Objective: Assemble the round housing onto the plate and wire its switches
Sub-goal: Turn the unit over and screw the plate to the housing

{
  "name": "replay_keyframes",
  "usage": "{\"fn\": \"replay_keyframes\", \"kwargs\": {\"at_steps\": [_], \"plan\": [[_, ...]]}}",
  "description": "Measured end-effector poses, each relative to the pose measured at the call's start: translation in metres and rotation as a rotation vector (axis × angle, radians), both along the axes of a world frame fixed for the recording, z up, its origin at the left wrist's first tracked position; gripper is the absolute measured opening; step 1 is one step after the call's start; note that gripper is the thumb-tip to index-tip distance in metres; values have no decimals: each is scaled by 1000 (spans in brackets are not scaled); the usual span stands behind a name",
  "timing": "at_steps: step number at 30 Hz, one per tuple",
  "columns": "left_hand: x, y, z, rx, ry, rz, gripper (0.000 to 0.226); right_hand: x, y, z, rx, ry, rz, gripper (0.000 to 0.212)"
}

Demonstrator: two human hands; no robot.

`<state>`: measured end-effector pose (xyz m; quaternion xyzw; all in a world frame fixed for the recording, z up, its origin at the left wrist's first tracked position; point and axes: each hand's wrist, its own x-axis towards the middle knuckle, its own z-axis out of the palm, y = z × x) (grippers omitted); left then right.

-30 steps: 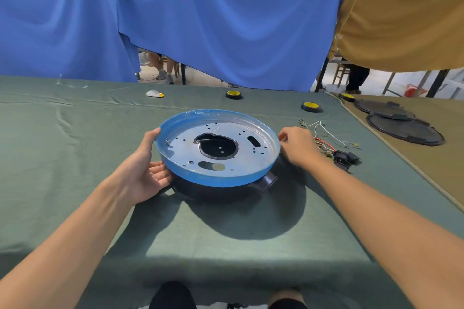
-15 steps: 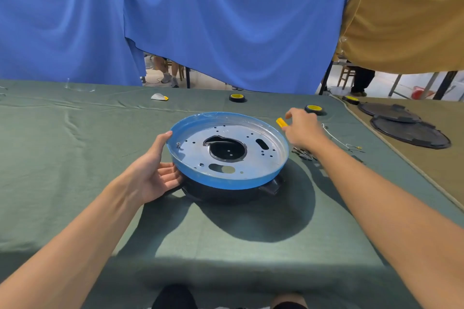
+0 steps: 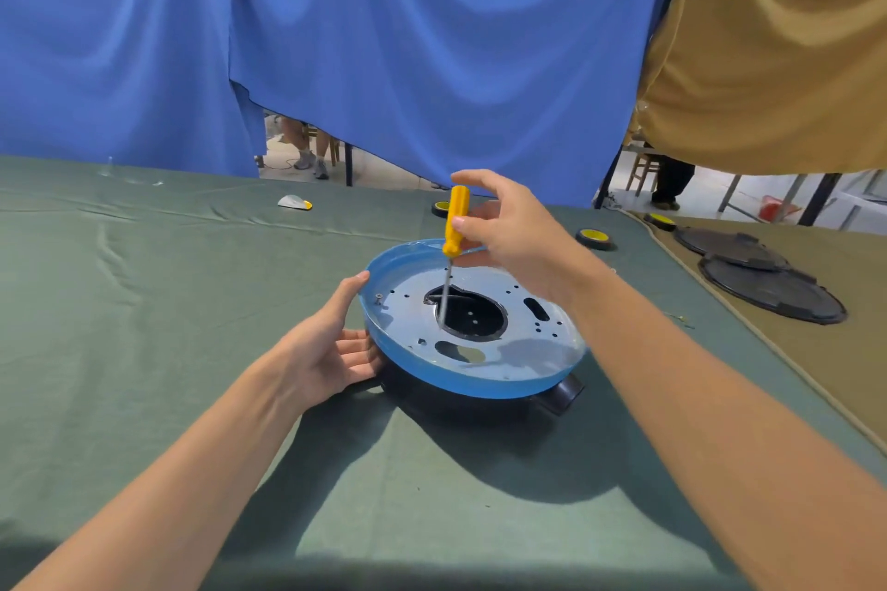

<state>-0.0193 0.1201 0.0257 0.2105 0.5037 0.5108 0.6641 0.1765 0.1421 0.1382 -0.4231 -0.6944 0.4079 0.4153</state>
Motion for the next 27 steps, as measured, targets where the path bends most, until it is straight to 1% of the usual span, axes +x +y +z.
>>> {"fn": "replay_keyframes", "kwargs": {"at_steps": [2, 5, 7, 9, 19, 27], "plan": [[0, 4, 0, 3, -3, -15, 78, -14, 3, -7, 153, -18, -48, 40], [-1, 8, 0, 14, 1, -51, 76, -32, 7, -16, 407, -113, -112, 39], [-3, 10, -2, 28, -2, -64, 75, -39, 9, -22, 517, -108, -129, 39], [-4, 11, -4, 41, -1, -71, 73, -45, 11, -25, 586, -95, -161, 39], [-5, 11, -5, 55, -23, -84, 67, -60, 15, -31, 632, -110, -155, 43], [-5, 9, -4, 57, -21, -78, 68, -56, 17, -30, 597, -147, -91, 41]]}}
